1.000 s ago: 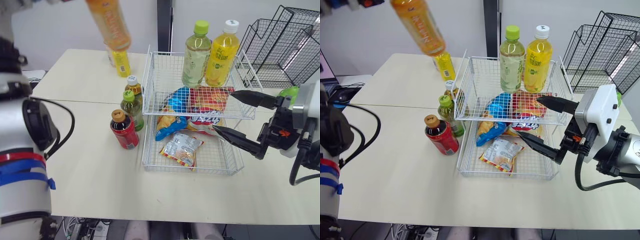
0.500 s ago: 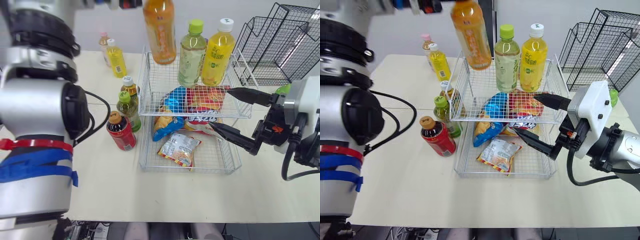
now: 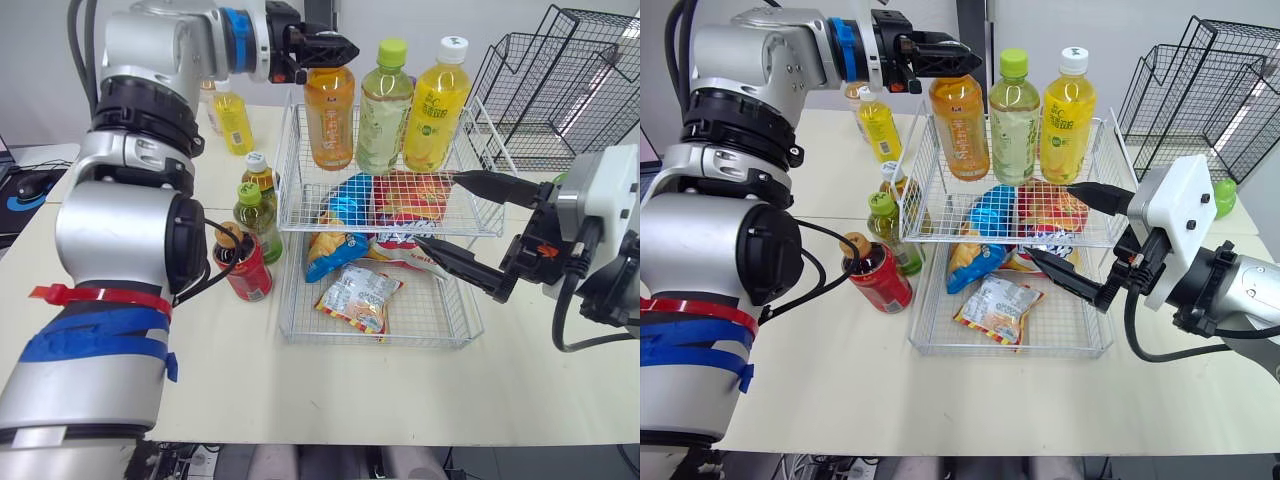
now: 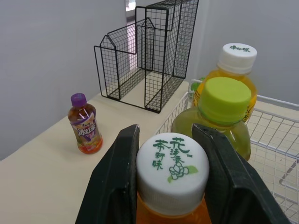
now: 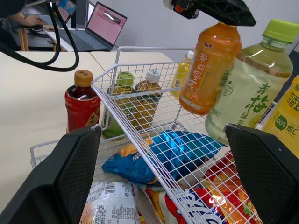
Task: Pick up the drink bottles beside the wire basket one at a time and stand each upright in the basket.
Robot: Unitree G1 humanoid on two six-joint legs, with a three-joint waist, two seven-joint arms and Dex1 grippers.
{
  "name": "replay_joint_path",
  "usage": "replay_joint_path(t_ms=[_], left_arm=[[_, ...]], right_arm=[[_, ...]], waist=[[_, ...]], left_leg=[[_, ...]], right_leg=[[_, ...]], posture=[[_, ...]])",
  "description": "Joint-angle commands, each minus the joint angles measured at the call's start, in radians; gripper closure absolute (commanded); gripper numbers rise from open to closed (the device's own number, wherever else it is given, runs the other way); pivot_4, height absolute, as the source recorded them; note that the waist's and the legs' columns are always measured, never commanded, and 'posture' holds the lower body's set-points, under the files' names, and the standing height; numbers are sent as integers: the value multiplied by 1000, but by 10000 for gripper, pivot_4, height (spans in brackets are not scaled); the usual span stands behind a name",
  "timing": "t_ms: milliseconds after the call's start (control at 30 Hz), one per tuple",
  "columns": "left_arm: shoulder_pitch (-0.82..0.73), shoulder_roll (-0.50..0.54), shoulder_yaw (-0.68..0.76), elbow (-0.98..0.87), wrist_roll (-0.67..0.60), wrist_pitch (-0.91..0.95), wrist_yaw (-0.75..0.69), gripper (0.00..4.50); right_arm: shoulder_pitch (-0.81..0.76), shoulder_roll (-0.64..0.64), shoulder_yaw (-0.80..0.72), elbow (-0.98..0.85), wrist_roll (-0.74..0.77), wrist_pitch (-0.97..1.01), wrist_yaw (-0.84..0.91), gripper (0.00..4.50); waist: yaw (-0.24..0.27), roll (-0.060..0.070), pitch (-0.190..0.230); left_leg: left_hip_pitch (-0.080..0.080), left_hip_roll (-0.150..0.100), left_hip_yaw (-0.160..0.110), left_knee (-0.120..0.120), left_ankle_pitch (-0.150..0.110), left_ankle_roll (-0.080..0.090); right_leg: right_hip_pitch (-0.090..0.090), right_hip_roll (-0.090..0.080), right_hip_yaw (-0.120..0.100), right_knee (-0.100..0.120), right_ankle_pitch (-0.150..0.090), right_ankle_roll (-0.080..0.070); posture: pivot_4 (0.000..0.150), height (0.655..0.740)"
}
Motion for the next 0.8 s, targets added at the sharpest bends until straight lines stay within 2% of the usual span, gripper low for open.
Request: replay_joint_path(t_ms=[33, 167, 233, 367, 467, 600, 700, 800], left_arm=[[-26, 3, 9, -34, 2, -29, -14, 19026], [-30, 20, 11, -50, 0, -28, -38, 5446], [-37, 51, 19, -67, -3, -27, -52, 353], [-30, 126, 51, -138, -27, 11, -58, 353], [32, 197, 66, -282, -55, 94, -77, 353], [217, 350, 108, -586, -125, 208, -139, 353], [371, 470, 178, -778, -195, 338, -131, 353], [588, 567, 265, -919, -227, 325, -128, 353]], right_arm=[[-19, -8, -12, -8, -4, -7, -3, 0], [-18, -7, -15, -8, -5, -6, -1, 0], [-19, -8, -17, -6, -8, -7, 5, 0], [-25, -5, -12, 7, -23, -17, 27, 0], [-32, 4, 3, 31, -53, -29, 63, 0], [-55, 13, 42, 89, -95, -44, 141, 0], [-73, 12, 59, 126, -114, -61, 221, 0], [-114, 24, 117, 174, -177, -111, 325, 0]], waist=[[0, 0, 0], [0, 0, 0], [-1, 0, 0], [-8, 0, 0], [-10, 0, 0], [-13, 1, -1], [-20, 2, -1], [-18, 2, -1]], left_leg=[[0, 0, 0, 0, 0, 0], [0, 0, 0, 0, 0, 0], [0, 0, 0, 0, 0, 0], [0, 1, 0, 0, 0, 0], [0, 1, 0, 0, 0, 0], [2, 1, 0, 0, 0, 0], [3, 2, 0, 0, 0, 0], [3, 3, -2, 0, 0, 0]], right_leg=[[0, 0, 0, 0, 0, 0], [0, 0, 0, 0, 0, 0], [0, 0, 0, 0, 0, 0], [0, 0, 0, 0, 0, 0], [0, 0, 0, 0, 0, 0], [1, 0, 0, 1, 0, 0], [1, 0, 1, 2, 0, 0], [1, 0, 0, 2, 0, -1]], posture=[[1500, 7360], [1500, 7360], [1500, 7360], [1500, 7360], [1500, 7360], [1500, 7360], [1500, 7360], [1500, 7360]])
